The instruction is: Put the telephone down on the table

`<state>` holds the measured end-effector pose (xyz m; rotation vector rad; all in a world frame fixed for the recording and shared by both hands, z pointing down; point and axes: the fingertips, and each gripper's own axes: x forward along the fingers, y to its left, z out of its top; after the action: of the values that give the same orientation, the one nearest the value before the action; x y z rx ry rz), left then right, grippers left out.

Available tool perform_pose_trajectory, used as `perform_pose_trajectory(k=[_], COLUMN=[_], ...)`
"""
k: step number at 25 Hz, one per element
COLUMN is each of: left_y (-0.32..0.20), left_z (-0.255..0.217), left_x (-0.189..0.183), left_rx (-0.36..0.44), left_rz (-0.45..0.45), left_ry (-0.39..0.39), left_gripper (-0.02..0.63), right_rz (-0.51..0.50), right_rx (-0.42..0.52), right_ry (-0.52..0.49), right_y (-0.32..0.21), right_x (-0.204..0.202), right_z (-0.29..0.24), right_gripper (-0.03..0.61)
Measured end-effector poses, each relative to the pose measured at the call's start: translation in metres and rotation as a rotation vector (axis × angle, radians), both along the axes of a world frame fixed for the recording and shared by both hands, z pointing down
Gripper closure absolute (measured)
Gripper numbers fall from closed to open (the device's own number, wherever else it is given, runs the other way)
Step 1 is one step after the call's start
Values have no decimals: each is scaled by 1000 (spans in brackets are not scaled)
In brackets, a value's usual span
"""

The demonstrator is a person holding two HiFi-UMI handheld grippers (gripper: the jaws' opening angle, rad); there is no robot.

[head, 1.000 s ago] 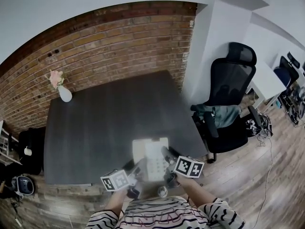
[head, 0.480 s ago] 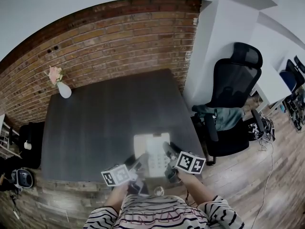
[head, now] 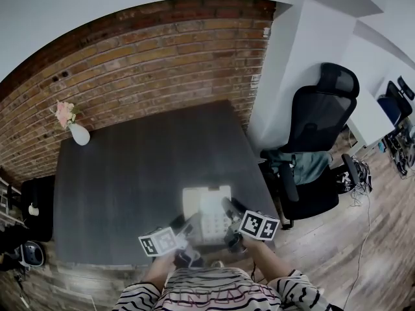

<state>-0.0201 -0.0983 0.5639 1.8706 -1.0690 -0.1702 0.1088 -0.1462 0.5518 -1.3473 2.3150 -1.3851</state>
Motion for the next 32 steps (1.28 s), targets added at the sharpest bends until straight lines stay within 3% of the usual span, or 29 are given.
perform_pose_trajectory(k=[19,32], left_y=[-157,-261], left_z=[19,37], left_x=[-31,-49], left_rx=[-24,-20], left_rz=[31,-11], left_ry=[20,36], left_gripper=[302,302], right_rz=[33,6], right_rx=[-12,11], right_ry=[17,34], right_y=[-152,-259], right_x=[-30,-48], right_z=[18,34], right_gripper=[430,430])
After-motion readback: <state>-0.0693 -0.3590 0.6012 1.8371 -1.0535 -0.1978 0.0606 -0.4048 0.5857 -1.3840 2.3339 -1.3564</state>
